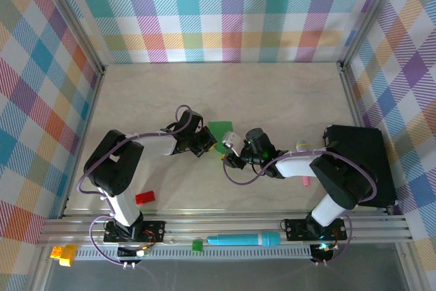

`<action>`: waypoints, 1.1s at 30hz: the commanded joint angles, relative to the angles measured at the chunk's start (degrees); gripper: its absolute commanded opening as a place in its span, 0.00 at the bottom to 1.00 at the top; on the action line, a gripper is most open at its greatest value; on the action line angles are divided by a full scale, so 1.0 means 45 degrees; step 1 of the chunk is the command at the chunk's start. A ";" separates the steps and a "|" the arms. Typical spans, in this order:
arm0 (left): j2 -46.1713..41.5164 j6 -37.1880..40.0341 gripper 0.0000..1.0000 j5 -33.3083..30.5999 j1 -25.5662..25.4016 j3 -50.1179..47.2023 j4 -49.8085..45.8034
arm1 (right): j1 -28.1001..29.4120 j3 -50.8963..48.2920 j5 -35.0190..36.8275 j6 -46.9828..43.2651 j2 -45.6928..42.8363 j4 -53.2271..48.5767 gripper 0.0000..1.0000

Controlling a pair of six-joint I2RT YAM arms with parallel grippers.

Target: Fold a paper plane with a square sheet of paper (pick it up from the middle)

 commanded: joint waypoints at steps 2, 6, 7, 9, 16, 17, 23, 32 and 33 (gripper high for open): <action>0.0143 -0.0113 0.00 0.0320 -0.0088 0.0214 -0.0148 | 0.0073 0.0130 -0.0732 0.0181 -0.0156 0.0216 0.40; 0.0101 -0.0144 0.00 0.0339 -0.0088 0.0184 -0.0111 | 0.0076 0.0356 -0.1091 0.0311 0.0041 0.0115 0.35; 0.0090 -0.0154 0.00 0.0339 -0.0088 0.0165 -0.0075 | 0.0067 0.0423 -0.1191 0.0313 0.0080 0.0037 0.33; 0.0062 -0.0173 0.00 0.0374 -0.0090 0.0147 -0.0046 | 0.0086 0.0514 -0.1353 0.0348 0.0170 -0.0061 0.29; -0.0232 -0.0159 0.09 0.0345 -0.0040 0.0101 -0.0179 | 0.0077 0.0612 -0.1734 0.0461 0.0165 -0.0414 0.06; -0.0342 -0.0103 0.14 0.0275 0.0023 0.0074 -0.0307 | 0.0059 0.0629 -0.1834 0.0484 0.0089 -0.0559 0.03; -0.1426 0.0895 0.39 -0.0230 0.0936 -0.0126 -0.1700 | 0.0059 0.0714 -0.2117 0.1333 -0.0399 -0.1662 0.00; -0.1323 0.2219 0.35 0.0907 0.0929 0.0898 -0.1330 | 0.0067 0.0592 -0.3720 0.3606 -0.0441 -0.2329 0.00; -0.1112 0.2259 0.34 0.1038 0.0847 0.1042 -0.1225 | 0.0050 0.0550 -0.3791 0.3796 -0.0422 -0.2236 0.00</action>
